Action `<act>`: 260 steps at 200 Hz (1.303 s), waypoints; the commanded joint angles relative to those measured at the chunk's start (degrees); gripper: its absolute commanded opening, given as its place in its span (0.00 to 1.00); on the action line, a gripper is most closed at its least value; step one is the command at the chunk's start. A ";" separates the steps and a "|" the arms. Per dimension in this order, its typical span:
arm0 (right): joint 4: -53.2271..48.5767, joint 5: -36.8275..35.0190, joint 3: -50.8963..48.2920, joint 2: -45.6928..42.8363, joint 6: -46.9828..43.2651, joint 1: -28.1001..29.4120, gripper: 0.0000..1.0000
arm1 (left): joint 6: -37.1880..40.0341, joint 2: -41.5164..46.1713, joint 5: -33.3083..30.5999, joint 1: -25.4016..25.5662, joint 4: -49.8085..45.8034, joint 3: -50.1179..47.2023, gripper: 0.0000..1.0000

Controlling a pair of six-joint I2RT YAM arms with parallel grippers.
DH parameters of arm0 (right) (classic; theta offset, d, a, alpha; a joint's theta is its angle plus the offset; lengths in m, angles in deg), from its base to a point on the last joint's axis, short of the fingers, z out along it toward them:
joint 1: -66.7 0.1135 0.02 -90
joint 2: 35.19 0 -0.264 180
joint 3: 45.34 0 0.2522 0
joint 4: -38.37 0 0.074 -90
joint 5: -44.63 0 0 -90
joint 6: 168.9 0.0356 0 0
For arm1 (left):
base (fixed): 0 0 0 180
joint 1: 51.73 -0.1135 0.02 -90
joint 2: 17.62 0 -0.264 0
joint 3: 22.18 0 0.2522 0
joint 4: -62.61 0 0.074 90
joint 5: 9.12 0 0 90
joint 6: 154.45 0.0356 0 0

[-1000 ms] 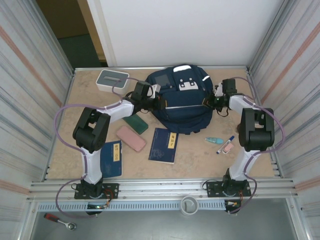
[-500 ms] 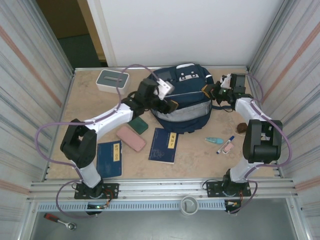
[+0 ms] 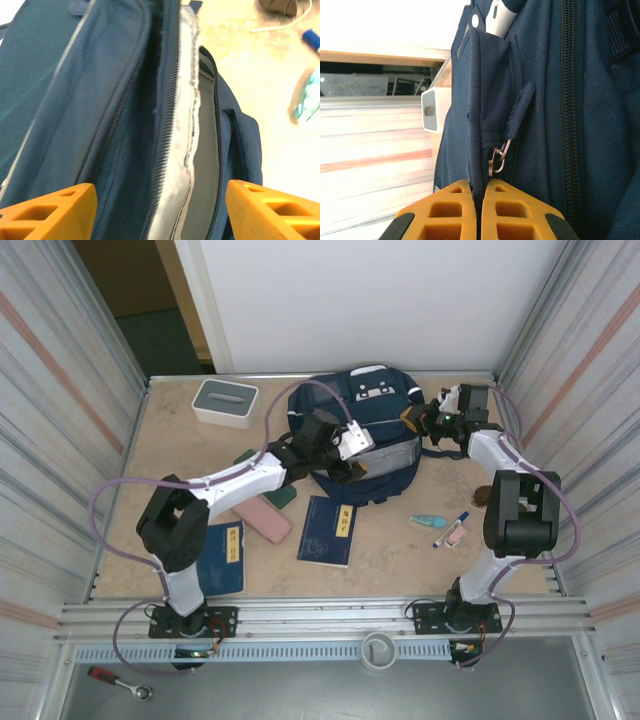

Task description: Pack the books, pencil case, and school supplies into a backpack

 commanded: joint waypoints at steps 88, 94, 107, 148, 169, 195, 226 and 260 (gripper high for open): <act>-1.72 5.38 7.41 4.25 -2.49 1.47 0.00 | 16.06 -5.33 -29.77 5.71 7.26 6.23 0.05; -2.98 5.16 7.81 4.52 -3.63 1.40 0.00 | 16.92 -4.65 -31.26 5.89 9.94 5.65 0.02; -6.37 4.30 8.87 5.36 -6.53 1.30 0.00 | 19.03 -2.90 -34.10 6.35 16.89 3.76 0.00; -14.60 -0.10 10.13 4.03 -13.92 0.29 0.30 | 24.25 -0.79 -42.26 6.55 32.97 3.52 0.00; -16.54 -3.14 9.08 -0.18 -16.10 -0.80 0.41 | 26.79 -2.27 -45.35 6.55 37.41 4.65 0.00; -16.97 -8.54 5.93 -5.36 -17.17 -1.56 0.50 | 25.71 -2.53 -45.04 6.55 38.39 3.65 0.00; -13.16 -9.58 -1.31 -8.73 -14.70 -1.42 0.59 | 21.52 -1.99 -45.63 6.55 37.25 2.48 0.00; -18.12 -13.53 -7.04 -13.12 -19.29 -1.91 0.64 | 15.73 -1.24 -46.39 6.12 33.61 2.80 0.00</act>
